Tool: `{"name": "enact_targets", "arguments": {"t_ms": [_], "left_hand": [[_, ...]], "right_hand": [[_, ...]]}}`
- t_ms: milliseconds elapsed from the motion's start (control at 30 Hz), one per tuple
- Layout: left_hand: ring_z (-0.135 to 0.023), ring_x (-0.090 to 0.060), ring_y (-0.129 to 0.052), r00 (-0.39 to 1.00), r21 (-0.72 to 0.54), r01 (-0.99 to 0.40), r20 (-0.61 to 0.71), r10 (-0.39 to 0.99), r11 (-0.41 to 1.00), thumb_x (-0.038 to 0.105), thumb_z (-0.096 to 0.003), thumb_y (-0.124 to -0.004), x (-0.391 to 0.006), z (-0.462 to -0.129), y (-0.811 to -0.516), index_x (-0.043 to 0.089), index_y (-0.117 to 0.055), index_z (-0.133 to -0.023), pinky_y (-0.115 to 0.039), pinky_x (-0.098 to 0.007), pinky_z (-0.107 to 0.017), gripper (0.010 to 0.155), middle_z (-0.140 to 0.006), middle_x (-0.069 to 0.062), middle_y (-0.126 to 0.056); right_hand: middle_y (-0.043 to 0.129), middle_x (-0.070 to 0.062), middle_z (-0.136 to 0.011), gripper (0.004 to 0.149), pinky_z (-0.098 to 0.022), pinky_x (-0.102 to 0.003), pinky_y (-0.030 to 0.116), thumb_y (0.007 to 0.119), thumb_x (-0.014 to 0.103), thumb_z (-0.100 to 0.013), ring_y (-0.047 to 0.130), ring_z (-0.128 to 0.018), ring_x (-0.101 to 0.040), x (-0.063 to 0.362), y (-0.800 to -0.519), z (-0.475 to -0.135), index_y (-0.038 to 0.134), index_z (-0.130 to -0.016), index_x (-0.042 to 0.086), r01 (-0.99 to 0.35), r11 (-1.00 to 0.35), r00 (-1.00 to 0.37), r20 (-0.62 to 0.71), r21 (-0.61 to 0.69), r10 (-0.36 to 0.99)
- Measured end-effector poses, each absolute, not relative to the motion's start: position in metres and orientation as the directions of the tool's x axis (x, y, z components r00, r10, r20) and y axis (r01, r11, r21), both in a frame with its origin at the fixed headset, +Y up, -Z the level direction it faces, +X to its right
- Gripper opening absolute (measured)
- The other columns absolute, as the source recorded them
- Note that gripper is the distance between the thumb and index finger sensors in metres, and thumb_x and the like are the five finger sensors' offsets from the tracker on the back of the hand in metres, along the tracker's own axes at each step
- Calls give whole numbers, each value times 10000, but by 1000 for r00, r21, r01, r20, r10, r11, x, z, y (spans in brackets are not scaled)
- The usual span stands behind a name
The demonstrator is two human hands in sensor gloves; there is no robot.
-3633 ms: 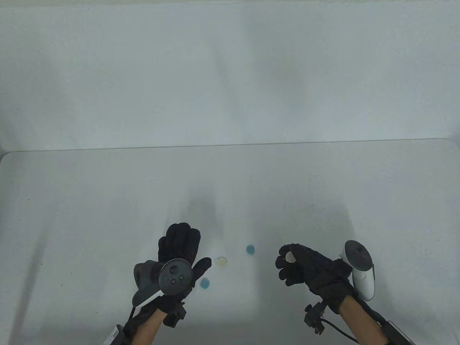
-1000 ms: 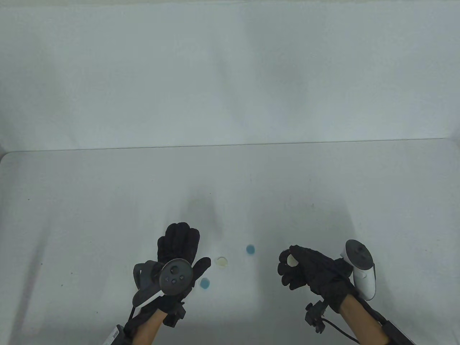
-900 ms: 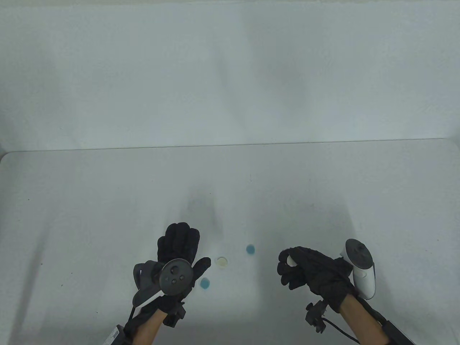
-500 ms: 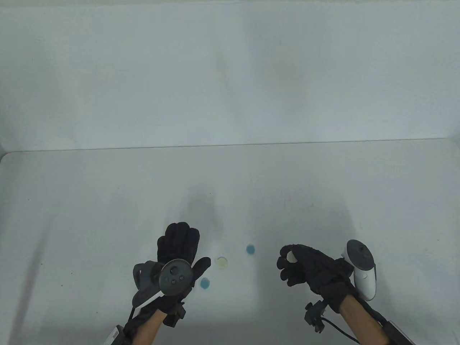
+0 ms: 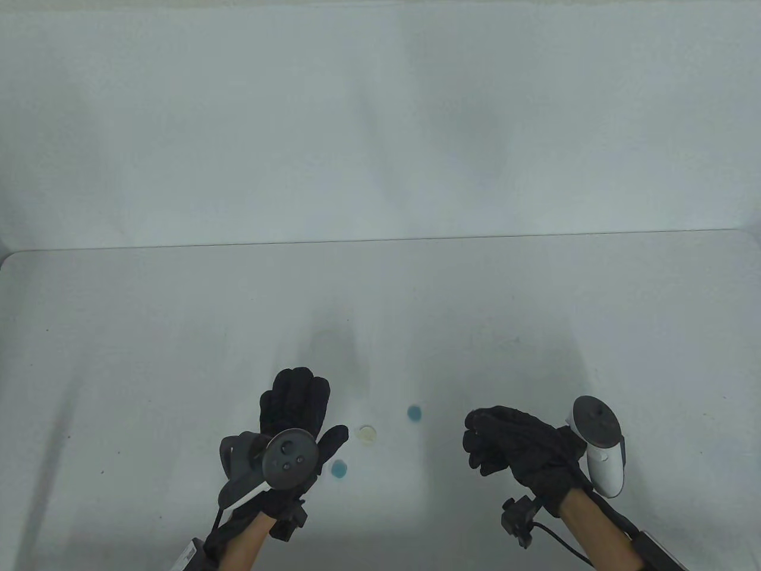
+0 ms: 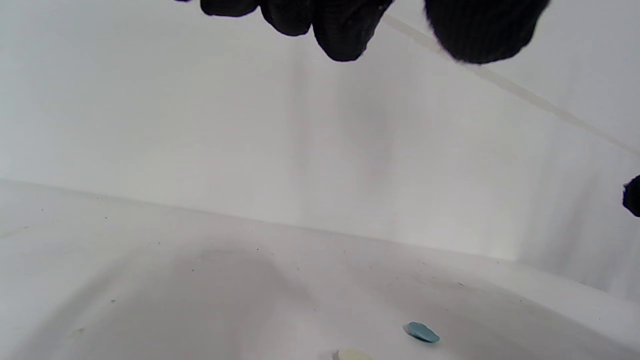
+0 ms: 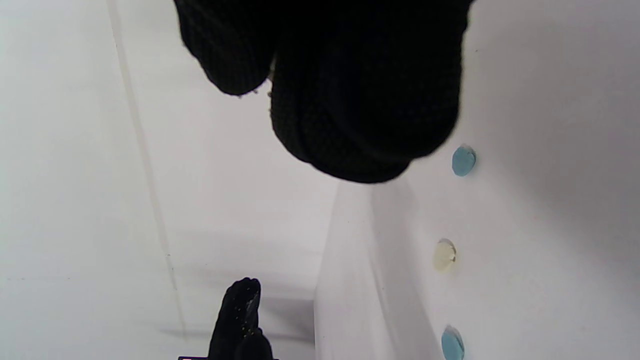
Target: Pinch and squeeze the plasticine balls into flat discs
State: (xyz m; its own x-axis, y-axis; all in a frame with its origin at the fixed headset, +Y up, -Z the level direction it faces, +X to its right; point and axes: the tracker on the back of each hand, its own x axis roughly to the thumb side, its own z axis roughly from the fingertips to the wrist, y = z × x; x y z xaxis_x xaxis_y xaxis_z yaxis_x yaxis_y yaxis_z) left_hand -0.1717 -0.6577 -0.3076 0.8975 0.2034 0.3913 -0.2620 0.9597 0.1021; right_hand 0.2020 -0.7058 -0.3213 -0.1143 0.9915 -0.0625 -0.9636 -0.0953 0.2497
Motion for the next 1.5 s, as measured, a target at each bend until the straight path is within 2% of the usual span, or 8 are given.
{"name": "enact_targets", "arguments": {"t_ms": [200, 267, 367, 600, 900, 1033, 1200, 1500], "left_hand": [[-1075, -554, -306, 897, 107, -264, 393, 203, 959, 482, -540, -658, -172, -307, -657, 44, -455, -1146, -354, -643, -733, 775, -1176, -266, -315], [-1075, -553, -306, 896, 105, -266, 394, 205, 958, 482, -541, -658, -172, -307, -657, 44, -455, -1145, -352, -645, -733, 774, -1177, -266, -311], [-1075, -553, -307, 895, 105, -267, 396, 206, 958, 482, -540, -658, -172, -307, -657, 44, -456, -1146, -352, -644, -733, 774, -1177, -264, -313], [-1074, -554, -307, 894, 109, -271, 398, 208, 956, 482, -541, -657, -172, -307, -657, 43, -457, -1145, -353, -644, -733, 774, -1177, -267, -312], [-1075, -553, -307, 892, 110, -272, 401, 208, 956, 482, -540, -658, -172, -307, -657, 46, -456, -1145, -353, -644, -733, 773, -1176, -267, -314], [-1075, -553, -306, 891, 113, -275, 402, 210, 955, 482, -540, -658, -173, -306, -657, 44, -455, -1146, -352, -645, -732, 775, -1177, -266, -311], [-1075, -553, -307, 890, 115, -278, 404, 211, 954, 482, -540, -658, -173, -306, -656, 44, -457, -1146, -352, -645, -732, 773, -1176, -266, -313], [-1074, -554, -306, 887, 116, -287, 408, 218, 951, 482, -540, -659, -173, -306, -656, 42, -457, -1146, -352, -645, -732, 775, -1176, -268, -313]], "right_hand": [[1001, -83, -666, 456, -310, -220, 983, 744, 362, -575, 1070, -473, -187, 203, -710, -321, 793, -884, 29, -966, -66, -89, -81, 252, 993], [908, -200, -834, 688, -389, -300, 950, 655, 524, -589, 1004, -618, -317, 204, -713, -321, 677, -999, -29, -951, 15, -18, -105, 308, 994], [850, -246, -897, 840, -414, -339, 933, 606, 640, -563, 963, -674, -371, 204, -715, -322, 620, -1038, -52, -947, 42, 6, -114, 320, 993], [965, -128, -715, 589, -329, -243, 956, 681, 510, -580, 1031, -506, -235, 206, -713, -321, 767, -916, 33, -969, -40, -68, -106, 245, 992], [1022, -65, -559, 430, -210, -181, 973, 753, 381, -561, 1065, -361, -145, 207, -708, -320, 852, -808, 42, -975, -150, -165, -80, 161, 983], [1006, -79, -621, 435, -263, -208, 971, 727, 387, -578, 1056, -425, -183, 206, -712, -321, 830, -838, 54, -975, -84, -108, -108, 205, 988], [834, -272, -908, 770, -427, -348, 921, 597, 576, -598, 942, -687, -399, 204, -717, -322, 626, -1035, -57, -951, 16, -26, -134, 309, 991], [885, -231, -861, 497, -453, -375, 921, 638, 314, -631, 981, -650, -370, 203, -715, -324, 687, -992, -24, -949, -39, -80, -121, 313, 989]]}}
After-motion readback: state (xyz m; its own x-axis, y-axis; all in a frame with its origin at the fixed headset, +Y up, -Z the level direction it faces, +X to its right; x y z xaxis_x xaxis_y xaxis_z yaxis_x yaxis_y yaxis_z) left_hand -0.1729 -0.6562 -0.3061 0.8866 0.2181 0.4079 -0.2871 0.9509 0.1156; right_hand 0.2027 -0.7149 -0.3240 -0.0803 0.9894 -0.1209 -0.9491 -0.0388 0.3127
